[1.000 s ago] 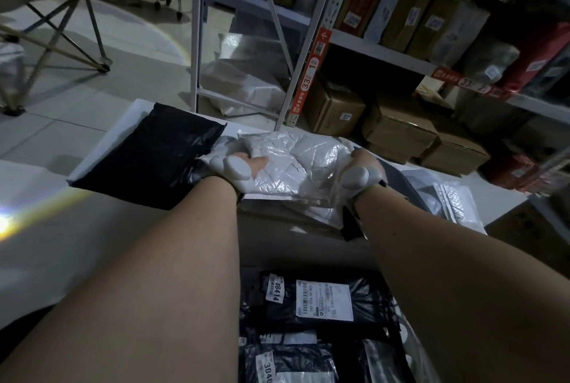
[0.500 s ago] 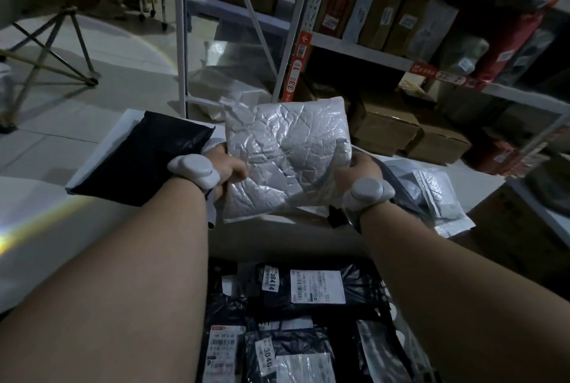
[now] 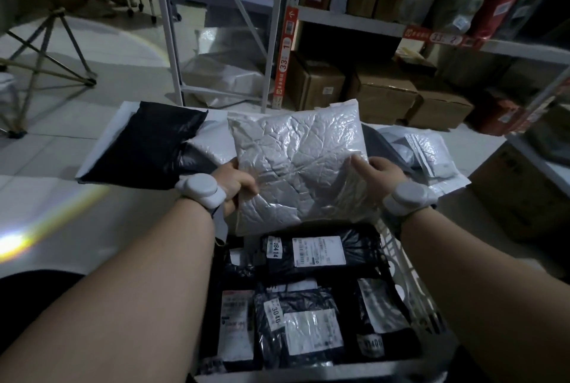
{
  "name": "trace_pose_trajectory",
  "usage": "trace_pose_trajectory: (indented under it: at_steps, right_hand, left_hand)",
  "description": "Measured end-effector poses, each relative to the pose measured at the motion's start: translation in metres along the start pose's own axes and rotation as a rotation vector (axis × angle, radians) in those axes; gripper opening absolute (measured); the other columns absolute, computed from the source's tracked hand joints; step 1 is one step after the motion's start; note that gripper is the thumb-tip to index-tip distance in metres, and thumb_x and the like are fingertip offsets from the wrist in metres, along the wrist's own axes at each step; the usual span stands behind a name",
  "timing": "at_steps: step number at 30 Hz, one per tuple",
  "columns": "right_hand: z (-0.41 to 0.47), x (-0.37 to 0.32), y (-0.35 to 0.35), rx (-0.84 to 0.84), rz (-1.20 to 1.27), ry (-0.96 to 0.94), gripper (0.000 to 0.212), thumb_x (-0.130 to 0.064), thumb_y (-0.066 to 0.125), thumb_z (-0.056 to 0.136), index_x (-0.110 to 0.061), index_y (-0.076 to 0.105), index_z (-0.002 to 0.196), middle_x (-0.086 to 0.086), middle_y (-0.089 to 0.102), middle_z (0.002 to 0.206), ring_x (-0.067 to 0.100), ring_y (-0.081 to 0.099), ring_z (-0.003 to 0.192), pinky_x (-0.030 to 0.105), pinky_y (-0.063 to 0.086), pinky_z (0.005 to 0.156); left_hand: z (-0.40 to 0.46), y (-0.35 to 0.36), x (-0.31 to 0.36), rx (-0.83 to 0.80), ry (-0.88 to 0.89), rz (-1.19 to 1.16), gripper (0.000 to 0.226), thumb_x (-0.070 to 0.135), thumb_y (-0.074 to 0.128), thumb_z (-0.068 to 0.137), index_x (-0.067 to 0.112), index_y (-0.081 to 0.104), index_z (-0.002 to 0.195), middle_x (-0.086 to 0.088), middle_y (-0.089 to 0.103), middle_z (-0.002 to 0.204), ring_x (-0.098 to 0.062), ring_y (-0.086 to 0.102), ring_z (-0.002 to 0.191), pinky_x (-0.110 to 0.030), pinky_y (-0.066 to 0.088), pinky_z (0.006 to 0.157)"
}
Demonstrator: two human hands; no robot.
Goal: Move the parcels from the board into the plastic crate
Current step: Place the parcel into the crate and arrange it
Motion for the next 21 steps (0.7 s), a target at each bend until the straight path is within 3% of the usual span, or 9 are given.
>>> trace_pose_trajectory:
  at_steps: [3, 6, 7, 10, 13, 14, 17, 18, 21]
  right_hand:
    - [-0.009, 0.023, 0.0, 0.004, 0.068, 0.021, 0.039, -0.055, 0.057, 0.086, -0.018, 0.065, 0.097, -0.004, 0.064, 0.074, 0.014, 0.062, 0.068, 0.028, 0.05, 0.064]
    - [-0.02, 0.045, 0.004, 0.007, 0.149, 0.035, 0.039, -0.053, 0.058, 0.086, -0.016, 0.062, 0.1, -0.003, 0.063, 0.074, 0.014, 0.06, 0.065, 0.026, 0.046, 0.06]
    - [-0.023, 0.053, 0.005, 0.0, 0.19, 0.048, 0.038, -0.05, 0.057, 0.088, -0.015, 0.062, 0.102, -0.004, 0.063, 0.076, 0.012, 0.059, 0.066, 0.026, 0.045, 0.06]
    - [-0.03, 0.069, 0.012, -0.12, 0.412, 0.104, 0.03, -0.042, 0.058, 0.09, -0.016, 0.065, 0.104, 0.003, 0.07, 0.096, 0.017, 0.065, 0.086, 0.033, 0.051, 0.085]
    - [-0.034, 0.081, 0.013, -0.213, 0.539, 0.175, 0.06, -0.062, 0.068, 0.072, -0.016, 0.065, 0.11, 0.002, 0.072, 0.1, 0.024, 0.065, 0.102, 0.041, 0.046, 0.101]
    - [-0.034, 0.084, 0.013, -0.228, 0.544, 0.201, 0.064, -0.063, 0.069, 0.068, -0.015, 0.065, 0.11, -0.001, 0.073, 0.095, 0.023, 0.066, 0.1, 0.039, 0.047, 0.099]
    - [-0.034, 0.094, 0.011, -0.259, 0.603, 0.241, 0.04, -0.045, 0.066, 0.082, -0.01, 0.067, 0.102, -0.005, 0.075, 0.074, 0.013, 0.072, 0.079, 0.024, 0.054, 0.077]
    - [-0.035, 0.098, 0.011, -0.272, 0.62, 0.278, 0.045, -0.046, 0.069, 0.079, -0.008, 0.068, 0.103, 0.0, 0.076, 0.079, 0.017, 0.073, 0.08, 0.026, 0.055, 0.076]
    - [-0.035, 0.106, 0.015, -0.316, 0.664, 0.421, 0.064, -0.054, 0.085, 0.055, -0.006, 0.074, 0.095, 0.017, 0.074, 0.095, 0.035, 0.07, 0.093, 0.045, 0.052, 0.091]
  left_hand:
    - [-0.007, 0.007, -0.01, -0.007, -0.01, 0.014, 0.061, -0.028, 0.046, 0.061, -0.01, 0.054, 0.118, -0.028, 0.061, 0.104, -0.044, 0.06, 0.095, -0.039, 0.056, 0.074]
    - [-0.014, 0.01, -0.014, -0.04, 0.002, 0.045, 0.073, -0.017, 0.052, 0.044, -0.006, 0.057, 0.116, -0.032, 0.062, 0.111, -0.047, 0.06, 0.101, -0.054, 0.051, 0.088]
    - [-0.014, 0.012, -0.016, -0.055, -0.002, 0.074, 0.072, -0.017, 0.053, 0.044, -0.006, 0.057, 0.115, -0.031, 0.063, 0.109, -0.046, 0.061, 0.1, -0.053, 0.052, 0.087]
    - [-0.022, 0.018, -0.019, -0.064, -0.012, 0.2, 0.056, -0.021, 0.054, 0.054, -0.008, 0.057, 0.108, -0.023, 0.064, 0.09, -0.041, 0.061, 0.084, -0.035, 0.058, 0.069]
    - [-0.028, 0.024, -0.029, -0.06, -0.046, 0.261, 0.065, -0.009, 0.056, 0.04, -0.008, 0.06, 0.105, -0.023, 0.064, 0.091, -0.04, 0.062, 0.083, -0.049, 0.054, 0.077]
    - [-0.029, 0.027, -0.033, -0.065, -0.069, 0.283, 0.062, -0.009, 0.057, 0.042, -0.006, 0.06, 0.104, -0.021, 0.063, 0.089, -0.038, 0.061, 0.08, -0.046, 0.054, 0.074]
    - [-0.037, 0.033, -0.042, -0.091, -0.134, 0.352, 0.026, -0.008, 0.065, 0.063, -0.001, 0.06, 0.087, -0.011, 0.062, 0.064, -0.027, 0.054, 0.058, -0.02, 0.049, 0.046]
    - [-0.039, 0.037, -0.048, -0.105, -0.157, 0.311, 0.02, -0.005, 0.069, 0.067, -0.001, 0.062, 0.085, -0.007, 0.066, 0.061, -0.025, 0.057, 0.057, -0.02, 0.051, 0.048]
    - [-0.04, 0.039, -0.055, -0.073, -0.184, 0.245, 0.021, 0.009, 0.071, 0.08, 0.001, 0.067, 0.099, -0.007, 0.074, 0.079, -0.016, 0.07, 0.062, -0.024, 0.057, 0.062]
Point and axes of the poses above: each hand's wrist, its own z-axis towards the middle knuckle, its own y-axis out of the palm, x = y × z, the point moved 1 cm from there along z, towards the middle knuckle
